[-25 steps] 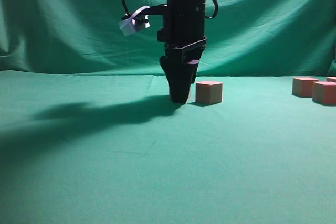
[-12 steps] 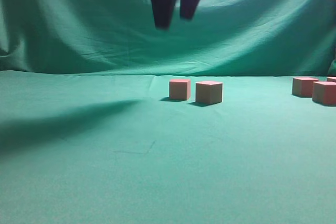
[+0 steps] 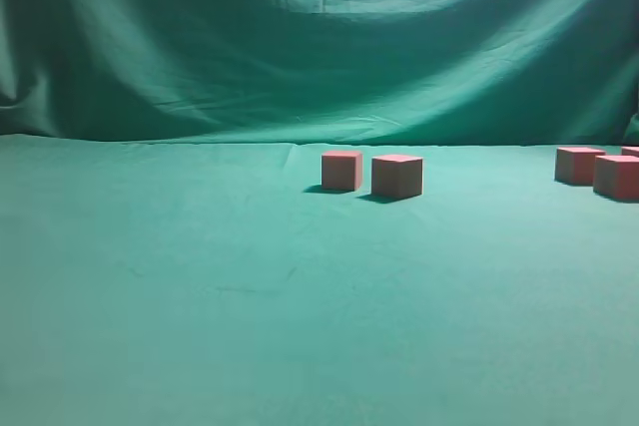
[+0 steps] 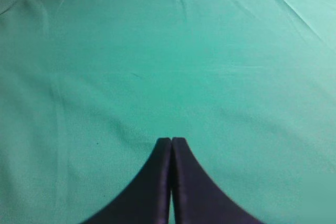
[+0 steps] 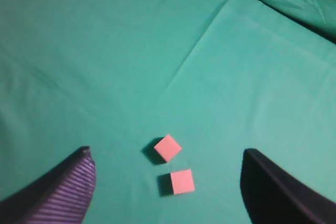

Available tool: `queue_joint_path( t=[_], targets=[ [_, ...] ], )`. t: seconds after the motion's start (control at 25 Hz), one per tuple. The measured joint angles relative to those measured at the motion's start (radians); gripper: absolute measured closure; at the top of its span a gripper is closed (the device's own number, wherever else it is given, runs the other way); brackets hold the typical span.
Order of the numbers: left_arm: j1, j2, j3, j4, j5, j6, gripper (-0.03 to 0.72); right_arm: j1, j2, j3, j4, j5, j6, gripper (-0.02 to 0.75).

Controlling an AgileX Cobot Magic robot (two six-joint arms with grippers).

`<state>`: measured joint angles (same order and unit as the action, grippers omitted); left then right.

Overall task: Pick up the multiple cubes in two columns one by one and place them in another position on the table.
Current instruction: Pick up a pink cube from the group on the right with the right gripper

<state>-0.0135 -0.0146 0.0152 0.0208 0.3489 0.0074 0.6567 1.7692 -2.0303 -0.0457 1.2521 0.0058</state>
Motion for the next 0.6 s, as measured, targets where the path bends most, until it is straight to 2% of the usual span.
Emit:
queue_joint_path(
  t=[0.08, 0.2, 0.28, 0.6],
  targets=[
    [0.0, 0.0, 0.0, 0.0, 0.0, 0.0, 0.688, 0.0, -0.048, 0.052, 0.0, 0.0, 0.029, 0.172],
    [0.0, 0.0, 0.0, 0.0, 0.0, 0.0, 0.688, 0.0, -0.191, 0.254, -0.021, 0.004, 0.091, 0.172],
    [0.0, 0.0, 0.0, 0.0, 0.0, 0.0, 0.688, 0.0, -0.305, 0.455, -0.087, 0.006, 0.176, 0.172],
    [0.0, 0.0, 0.0, 0.0, 0.0, 0.0, 0.688, 0.0, -0.53, 0.902, -0.324, -0.001, 0.491, 0.172]
  ],
)
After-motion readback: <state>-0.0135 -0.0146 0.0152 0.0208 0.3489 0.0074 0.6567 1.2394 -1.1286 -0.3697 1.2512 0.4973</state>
